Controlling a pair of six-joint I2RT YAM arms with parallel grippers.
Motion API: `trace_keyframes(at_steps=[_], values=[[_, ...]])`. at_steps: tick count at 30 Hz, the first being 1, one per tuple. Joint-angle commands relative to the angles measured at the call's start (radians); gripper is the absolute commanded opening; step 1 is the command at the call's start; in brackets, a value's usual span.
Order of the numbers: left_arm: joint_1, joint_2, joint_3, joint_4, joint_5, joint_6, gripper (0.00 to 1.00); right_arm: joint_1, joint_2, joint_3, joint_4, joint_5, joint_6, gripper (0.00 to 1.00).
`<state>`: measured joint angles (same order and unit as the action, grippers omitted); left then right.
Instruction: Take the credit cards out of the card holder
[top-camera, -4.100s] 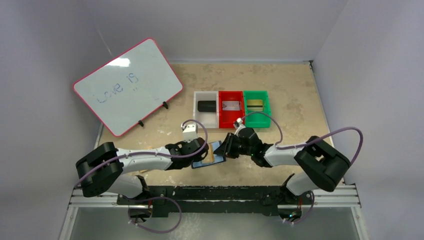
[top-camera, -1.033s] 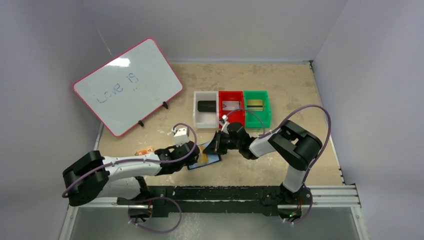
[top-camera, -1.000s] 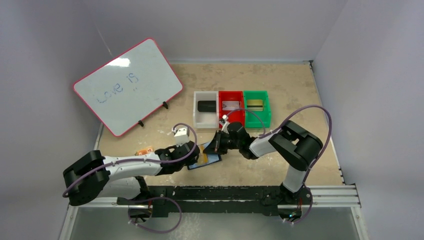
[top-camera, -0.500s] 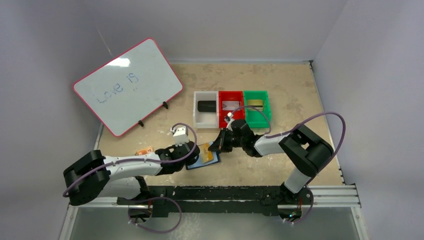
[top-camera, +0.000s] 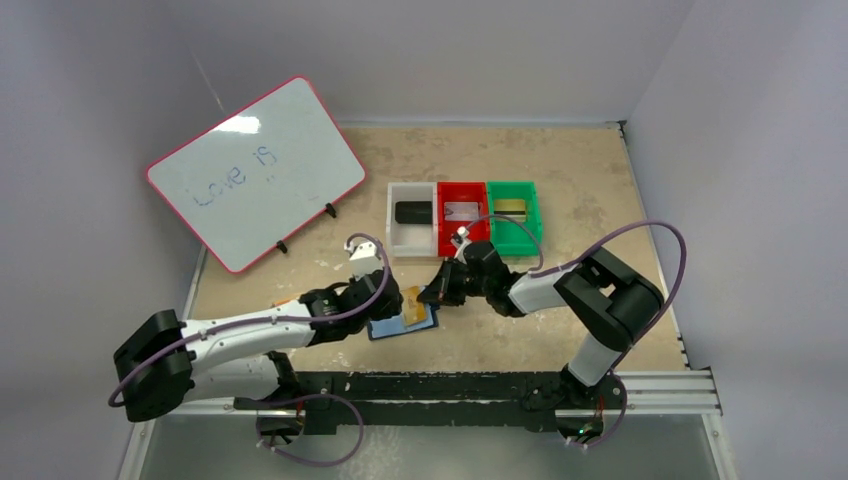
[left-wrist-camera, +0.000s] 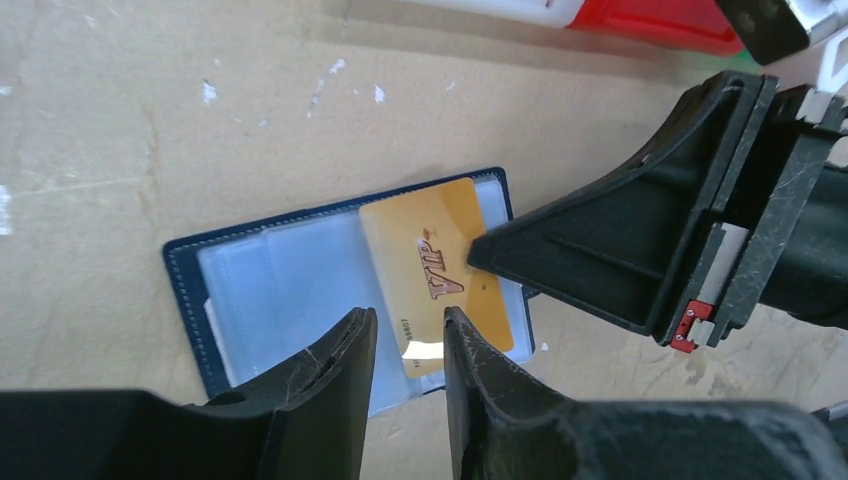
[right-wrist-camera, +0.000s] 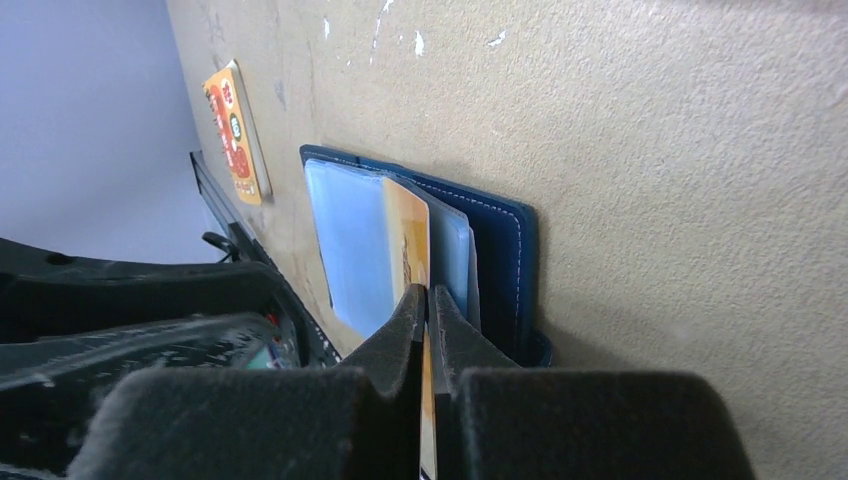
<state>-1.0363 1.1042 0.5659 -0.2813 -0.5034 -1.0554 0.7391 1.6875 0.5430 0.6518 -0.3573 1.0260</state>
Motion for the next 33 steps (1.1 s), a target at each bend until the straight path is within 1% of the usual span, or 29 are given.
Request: trace_keyframes(at_steps=[1,5,8,12,14,20,22,24,25,28,30,33], values=[[0.002,0.076,0.003,0.111,0.092,0.011,0.29,-0.001,-0.009,-0.024,0.022,0.020,0.013,0.00],[0.002,0.123,-0.039,0.122,0.097,-0.031,0.20,-0.001,-0.002,-0.030,0.056,-0.001,0.018,0.00],[0.002,0.159,-0.066,0.145,0.120,-0.043,0.14,-0.001,0.016,-0.035,0.117,-0.015,0.031,0.00],[0.001,0.187,-0.089,0.148,0.122,-0.054,0.07,-0.001,0.035,-0.057,0.219,-0.071,0.047,0.09],[0.000,0.185,-0.098,0.148,0.117,-0.056,0.05,0.000,0.044,-0.056,0.236,-0.090,0.047,0.11],[0.001,0.173,-0.097,0.130,0.096,-0.052,0.04,0.003,0.049,-0.052,0.236,-0.108,0.027,0.12],[0.001,0.172,-0.094,0.123,0.090,-0.052,0.04,0.003,0.040,-0.054,0.234,-0.110,0.026,0.10],[0.000,0.173,-0.090,0.117,0.084,-0.050,0.04,0.003,0.029,-0.053,0.235,-0.117,0.020,0.04],[0.001,0.172,-0.087,0.111,0.081,-0.050,0.04,0.003,0.022,-0.051,0.219,-0.120,0.014,0.00],[0.001,0.161,-0.084,0.098,0.070,-0.049,0.03,0.003,-0.038,-0.057,0.118,-0.099,0.007,0.00],[0.002,0.143,-0.083,0.084,0.057,-0.049,0.04,0.000,-0.106,-0.055,0.016,-0.030,-0.005,0.00],[0.002,0.111,-0.075,0.065,0.035,-0.045,0.06,0.000,-0.214,-0.030,-0.135,0.058,-0.067,0.00]])
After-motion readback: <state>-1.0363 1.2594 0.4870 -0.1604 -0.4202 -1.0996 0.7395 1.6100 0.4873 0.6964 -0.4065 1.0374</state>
